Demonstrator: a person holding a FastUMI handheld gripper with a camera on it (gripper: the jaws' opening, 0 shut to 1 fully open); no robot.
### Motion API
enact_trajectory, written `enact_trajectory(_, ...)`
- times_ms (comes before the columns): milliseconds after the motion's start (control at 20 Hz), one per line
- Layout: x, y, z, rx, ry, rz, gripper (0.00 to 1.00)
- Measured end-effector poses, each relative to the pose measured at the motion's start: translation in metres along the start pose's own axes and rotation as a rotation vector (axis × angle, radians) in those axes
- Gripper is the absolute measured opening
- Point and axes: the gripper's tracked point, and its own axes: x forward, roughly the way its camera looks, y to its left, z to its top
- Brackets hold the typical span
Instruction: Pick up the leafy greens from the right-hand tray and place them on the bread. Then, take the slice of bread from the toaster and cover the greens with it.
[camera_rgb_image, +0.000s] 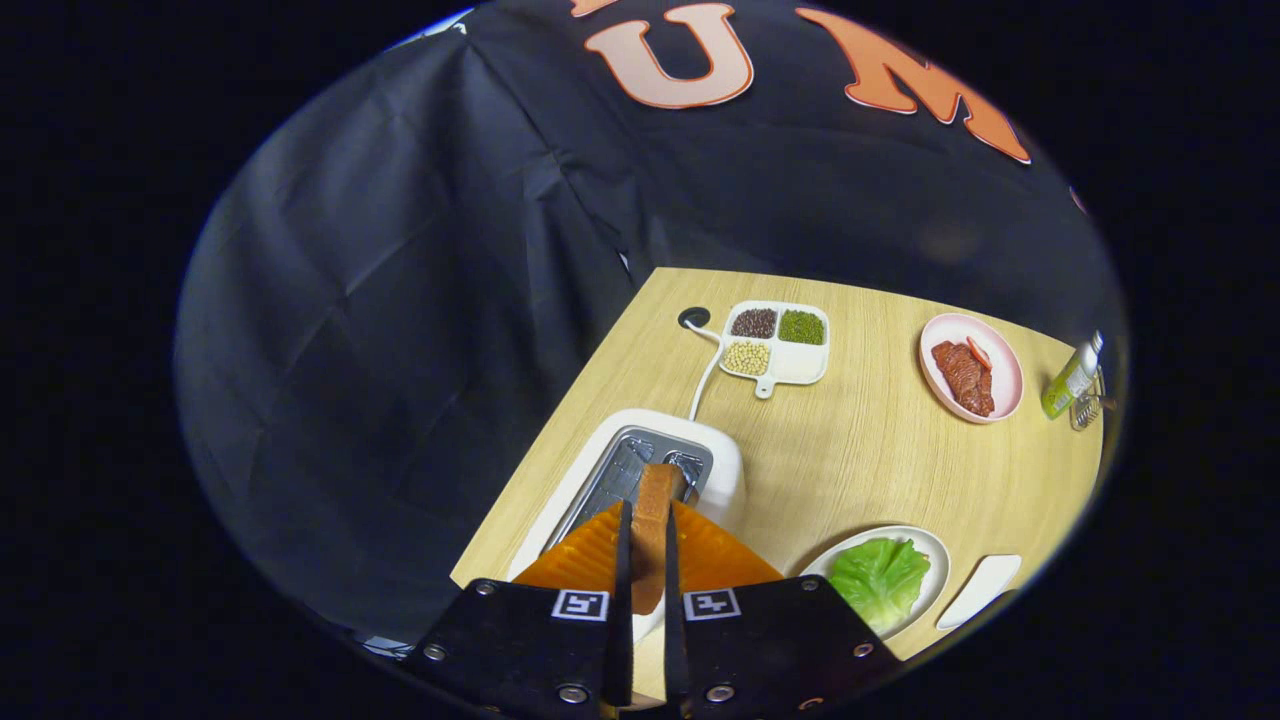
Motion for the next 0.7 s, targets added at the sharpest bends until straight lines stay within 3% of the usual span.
enact_trajectory(350,-0.054,-0.015,0.005,0.047,-0.127,0.077,0.13)
enact_trajectory(700,-0.080,-0.075,-0.019,0.137,-0.156,0.063,0.13)
